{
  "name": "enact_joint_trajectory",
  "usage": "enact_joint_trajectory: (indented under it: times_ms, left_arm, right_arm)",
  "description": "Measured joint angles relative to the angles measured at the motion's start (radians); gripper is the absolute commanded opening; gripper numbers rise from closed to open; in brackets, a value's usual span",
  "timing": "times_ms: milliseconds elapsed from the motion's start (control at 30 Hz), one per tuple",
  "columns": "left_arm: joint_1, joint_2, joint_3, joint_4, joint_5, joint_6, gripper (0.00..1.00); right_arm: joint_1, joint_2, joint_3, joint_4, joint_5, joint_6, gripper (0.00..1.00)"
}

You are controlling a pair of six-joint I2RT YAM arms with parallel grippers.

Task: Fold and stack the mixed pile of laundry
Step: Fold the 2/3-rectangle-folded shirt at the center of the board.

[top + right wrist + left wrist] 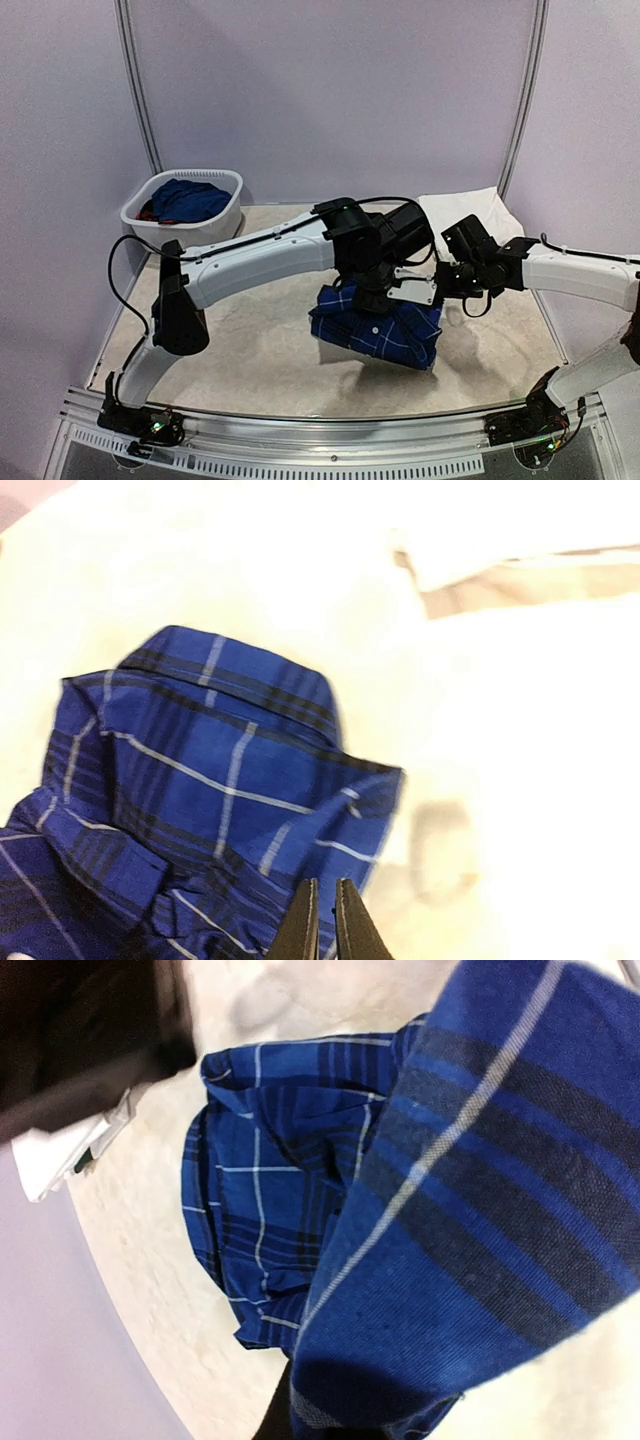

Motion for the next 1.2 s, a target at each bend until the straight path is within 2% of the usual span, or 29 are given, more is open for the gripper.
enact_joint_trajectory:
  times_ms: [300,733,933,967,1000,1067,1100,1133,1200]
  left_arm:
    - [0.083,0.061,0.096,0.063,0.060,0.061,0.00]
    - [0.178,0.236,0.107,0.358,0.121,0.190,0.02]
    - [0.211,0.296,0.107,0.480,0.127,0.211,0.07]
    - [0.216,0.301,0.107,0.500,0.127,0.215,0.13]
    - [0.219,0.306,0.107,0.516,0.127,0.219,0.24]
    - [0.226,0.315,0.107,0.562,0.126,0.221,0.56]
    - [0.230,0.321,0.107,0.591,0.122,0.224,0.69]
    - [0.234,0.328,0.107,0.623,0.119,0.226,0.79]
    - [0.241,0.340,0.107,0.681,0.106,0.220,0.91]
  right_arm:
    - [-0.013,-0.012,-0.015,-0.037,0.108,0.047,0.06]
    - [-0.018,-0.130,-0.082,-0.031,0.230,0.114,0.06]
    - [-0.018,-0.145,-0.084,-0.017,0.238,0.114,0.06]
    - [-0.018,-0.145,-0.084,-0.013,0.237,0.114,0.06]
    - [-0.018,-0.145,-0.084,-0.011,0.237,0.114,0.06]
    - [-0.018,-0.145,-0.084,-0.004,0.237,0.113,0.06]
    - [-0.018,-0.145,-0.084,-0.002,0.236,0.111,0.06]
    - [-0.018,-0.145,-0.084,0.002,0.233,0.111,0.06]
    - [-0.018,-0.145,-0.084,0.007,0.229,0.106,0.06]
